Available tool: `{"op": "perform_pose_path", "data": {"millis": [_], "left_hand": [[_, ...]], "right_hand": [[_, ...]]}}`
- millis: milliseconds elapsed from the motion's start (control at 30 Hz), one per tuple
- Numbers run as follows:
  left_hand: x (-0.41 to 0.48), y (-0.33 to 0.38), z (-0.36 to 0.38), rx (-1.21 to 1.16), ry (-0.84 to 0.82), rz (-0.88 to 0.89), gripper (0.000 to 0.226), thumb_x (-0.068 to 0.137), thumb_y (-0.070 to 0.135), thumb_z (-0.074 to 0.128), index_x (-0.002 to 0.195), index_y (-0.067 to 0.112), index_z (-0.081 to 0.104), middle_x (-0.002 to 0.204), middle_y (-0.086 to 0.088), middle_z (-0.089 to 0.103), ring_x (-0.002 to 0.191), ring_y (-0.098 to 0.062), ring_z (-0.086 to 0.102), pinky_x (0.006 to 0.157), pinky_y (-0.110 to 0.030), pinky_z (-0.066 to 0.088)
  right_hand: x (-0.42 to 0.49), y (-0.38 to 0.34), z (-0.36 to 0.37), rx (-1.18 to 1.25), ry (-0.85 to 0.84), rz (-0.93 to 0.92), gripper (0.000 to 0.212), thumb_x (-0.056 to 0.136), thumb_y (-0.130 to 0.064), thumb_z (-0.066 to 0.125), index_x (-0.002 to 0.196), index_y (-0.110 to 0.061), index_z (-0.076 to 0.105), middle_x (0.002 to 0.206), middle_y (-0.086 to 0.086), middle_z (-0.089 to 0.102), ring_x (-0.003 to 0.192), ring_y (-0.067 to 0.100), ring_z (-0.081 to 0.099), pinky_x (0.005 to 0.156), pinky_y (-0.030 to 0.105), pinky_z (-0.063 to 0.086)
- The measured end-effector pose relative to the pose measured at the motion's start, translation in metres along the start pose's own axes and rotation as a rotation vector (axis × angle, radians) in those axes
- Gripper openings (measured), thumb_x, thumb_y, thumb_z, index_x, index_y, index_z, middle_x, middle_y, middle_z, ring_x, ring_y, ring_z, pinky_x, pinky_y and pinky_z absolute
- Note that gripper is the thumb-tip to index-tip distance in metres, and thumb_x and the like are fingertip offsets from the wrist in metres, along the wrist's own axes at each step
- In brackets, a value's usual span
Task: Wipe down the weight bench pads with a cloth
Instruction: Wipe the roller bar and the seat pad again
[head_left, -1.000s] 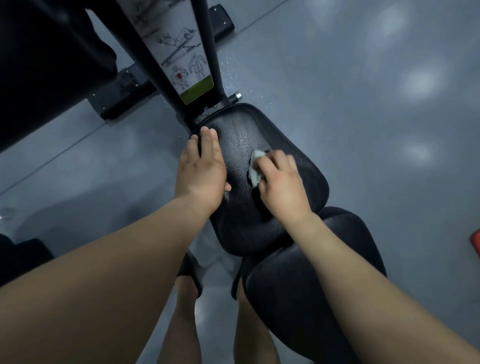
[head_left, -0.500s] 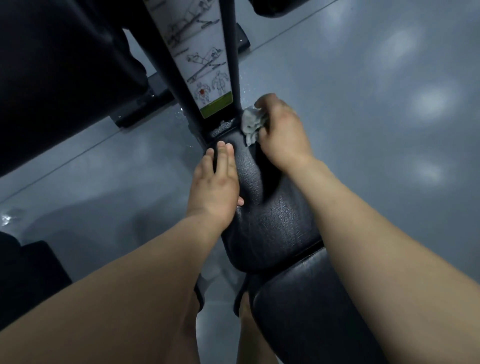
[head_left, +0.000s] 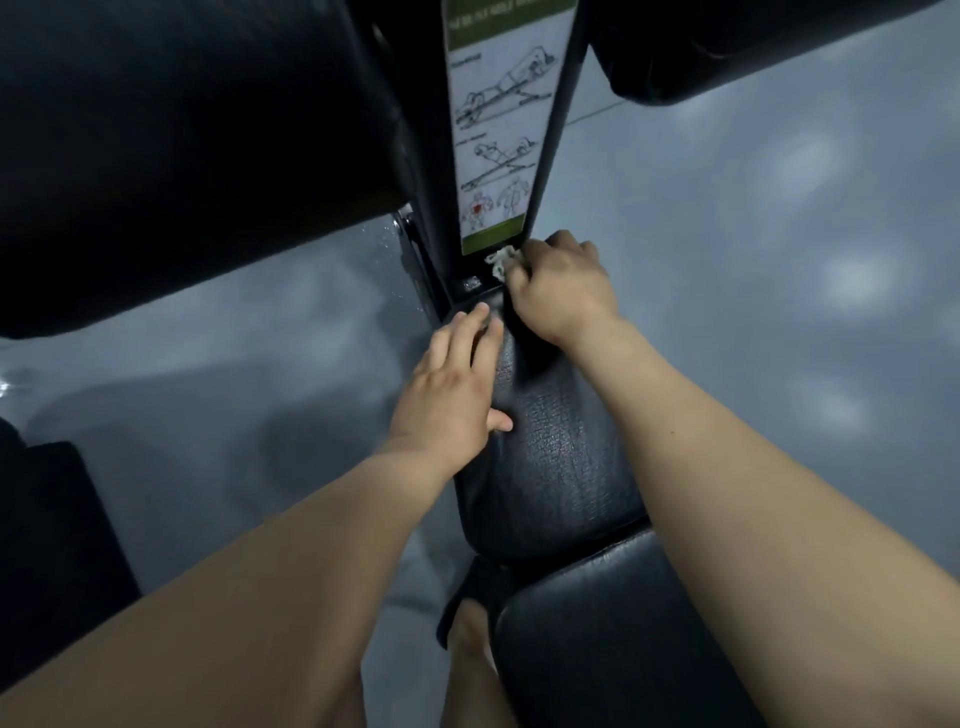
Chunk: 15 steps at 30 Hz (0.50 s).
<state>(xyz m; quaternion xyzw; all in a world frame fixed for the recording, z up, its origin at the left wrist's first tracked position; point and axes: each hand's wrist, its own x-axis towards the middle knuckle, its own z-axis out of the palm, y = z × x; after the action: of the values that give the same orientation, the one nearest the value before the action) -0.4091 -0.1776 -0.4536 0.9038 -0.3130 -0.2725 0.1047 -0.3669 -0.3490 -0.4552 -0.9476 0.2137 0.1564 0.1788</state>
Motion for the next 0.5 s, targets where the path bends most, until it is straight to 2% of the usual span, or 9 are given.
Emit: {"op": "perform_pose_path", "data": {"millis": [67,133,200,300,500], "left_hand": [[-0.01,-0.01,0.001,-0.051,0.071,0.004,0.1,0.076,0.047,0.084,0.152,0.008,0.031,0.161,-0.007,0.016,0.149,-0.028,0.018,0.117,-0.044,0.034],[-0.021,-0.018,0.005,-0.076,0.105,-0.005,0.09,0.078,0.046,0.082,0.147,0.008,0.038,0.153,-0.009,0.027,0.143,-0.031,0.03,0.114,-0.048,0.041],[-0.029,-0.022,0.011,-0.104,0.096,-0.004,0.089,0.084,0.043,0.077,0.154,0.013,0.031,0.154,-0.007,0.025,0.143,-0.029,0.03,0.116,-0.048,0.038],[-0.036,-0.023,0.019,-0.122,0.073,-0.004,0.09,0.091,0.039,0.069,0.161,0.021,0.016,0.163,-0.002,0.013,0.15,-0.024,0.018,0.12,-0.04,0.029],[-0.038,-0.023,0.02,-0.116,0.031,-0.025,0.09,0.096,0.039,0.062,0.163,0.024,0.004,0.168,0.003,0.005,0.152,-0.017,0.008,0.122,-0.034,0.021]], "right_hand": [[-0.002,-0.01,0.0,-0.051,0.008,0.01,0.039,0.099,-0.034,0.041,0.116,-0.011,0.067,0.123,0.016,0.057,0.118,0.038,0.047,0.099,0.043,0.044],[-0.002,-0.021,0.001,-0.089,0.041,0.018,0.039,0.095,-0.032,0.043,0.11,-0.008,0.071,0.118,0.015,0.06,0.116,0.037,0.05,0.098,0.04,0.045],[-0.002,-0.031,0.003,-0.094,0.05,0.016,0.037,0.092,-0.029,0.047,0.106,-0.005,0.071,0.115,0.015,0.062,0.115,0.036,0.051,0.097,0.039,0.045],[-0.004,-0.041,0.006,-0.121,0.053,-0.03,0.036,0.092,-0.028,0.048,0.105,-0.004,0.072,0.116,0.014,0.063,0.115,0.035,0.052,0.095,0.039,0.043],[-0.01,-0.034,0.014,-0.099,0.039,-0.277,0.033,0.097,-0.028,0.047,0.104,-0.012,0.075,0.11,0.01,0.064,0.109,0.033,0.054,0.087,0.038,0.045]]}}
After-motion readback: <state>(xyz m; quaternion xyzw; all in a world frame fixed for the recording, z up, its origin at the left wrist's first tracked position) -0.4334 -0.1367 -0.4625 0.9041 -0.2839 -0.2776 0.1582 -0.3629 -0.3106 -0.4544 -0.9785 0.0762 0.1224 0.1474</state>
